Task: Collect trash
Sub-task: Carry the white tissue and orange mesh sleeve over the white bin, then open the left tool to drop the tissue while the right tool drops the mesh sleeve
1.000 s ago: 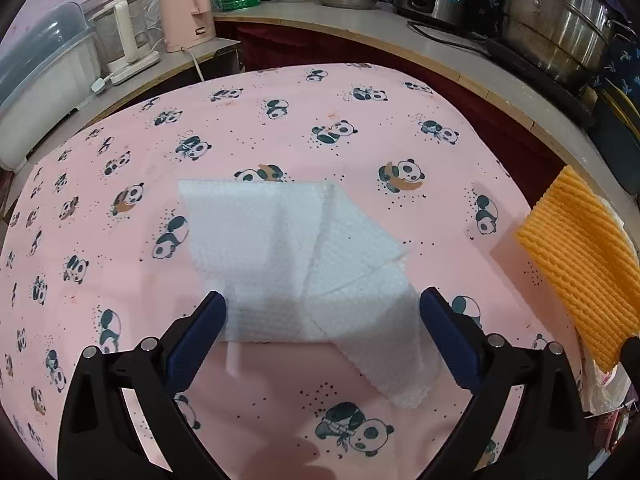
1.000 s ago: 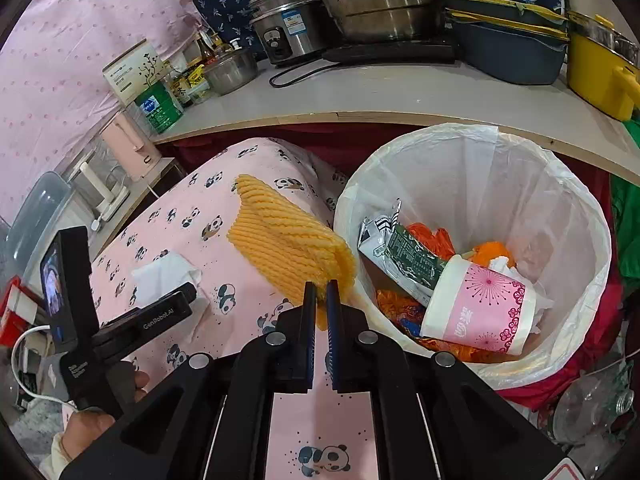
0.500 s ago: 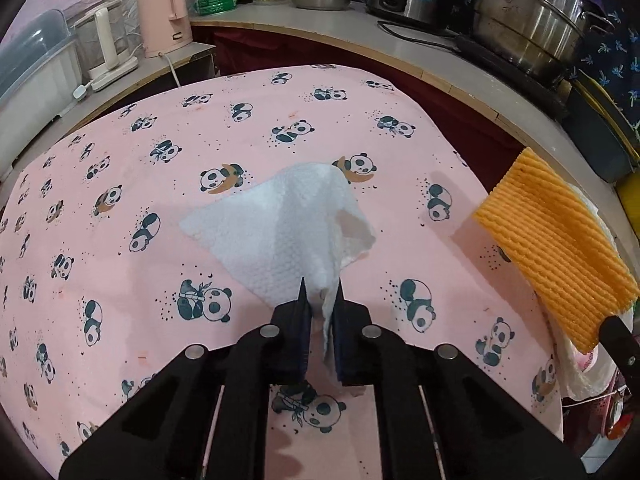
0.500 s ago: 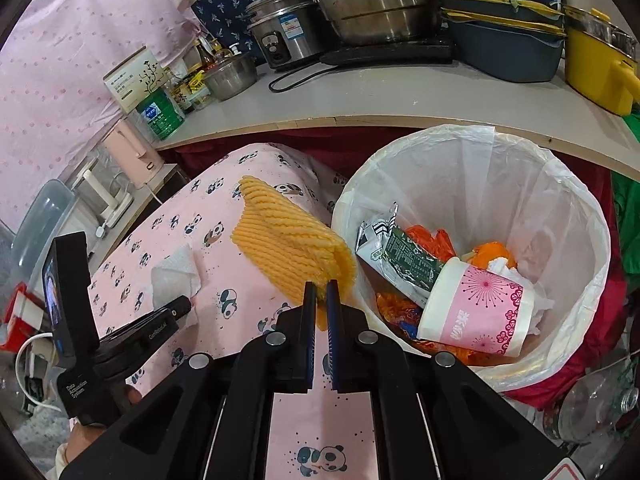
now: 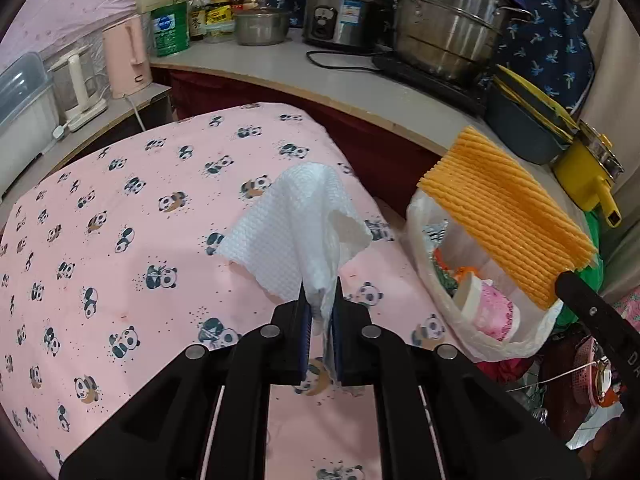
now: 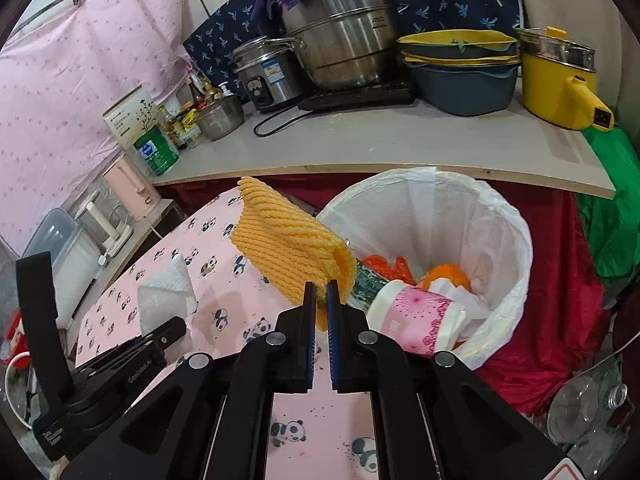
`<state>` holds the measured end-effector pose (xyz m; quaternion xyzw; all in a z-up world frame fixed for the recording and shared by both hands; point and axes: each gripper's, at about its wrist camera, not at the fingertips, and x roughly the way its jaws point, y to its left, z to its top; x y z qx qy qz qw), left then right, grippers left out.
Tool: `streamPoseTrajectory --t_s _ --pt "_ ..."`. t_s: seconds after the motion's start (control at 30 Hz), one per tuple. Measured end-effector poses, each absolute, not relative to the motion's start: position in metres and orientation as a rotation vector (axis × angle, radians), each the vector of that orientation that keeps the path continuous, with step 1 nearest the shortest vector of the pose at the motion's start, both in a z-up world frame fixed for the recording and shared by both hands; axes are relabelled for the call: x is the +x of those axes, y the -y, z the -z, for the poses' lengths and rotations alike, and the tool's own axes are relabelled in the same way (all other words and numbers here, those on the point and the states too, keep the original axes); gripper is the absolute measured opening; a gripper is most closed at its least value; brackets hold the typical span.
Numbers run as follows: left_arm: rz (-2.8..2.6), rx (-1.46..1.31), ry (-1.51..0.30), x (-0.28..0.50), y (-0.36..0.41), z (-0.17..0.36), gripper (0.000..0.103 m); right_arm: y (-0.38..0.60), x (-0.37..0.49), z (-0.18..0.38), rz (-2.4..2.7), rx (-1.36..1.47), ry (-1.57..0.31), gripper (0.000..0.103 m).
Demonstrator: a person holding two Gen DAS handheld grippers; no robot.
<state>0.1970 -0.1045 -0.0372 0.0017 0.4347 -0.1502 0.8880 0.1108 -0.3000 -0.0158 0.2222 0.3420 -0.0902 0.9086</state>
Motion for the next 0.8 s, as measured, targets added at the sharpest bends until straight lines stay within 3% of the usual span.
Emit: streamPoseTrajectory --t_s 0.37,0.8 --pt "0.506 0.065 -0.847 0.166 0.188 0.010 0.009 0.359 0.072 0.003 0.309 0.482 -0.635 0.006" --pt "0.619 0.124 -0.868 0.170 0.263 0.033 0.013 0.404 0.057 0.013 0.373 0.523 -0.619 0.006"
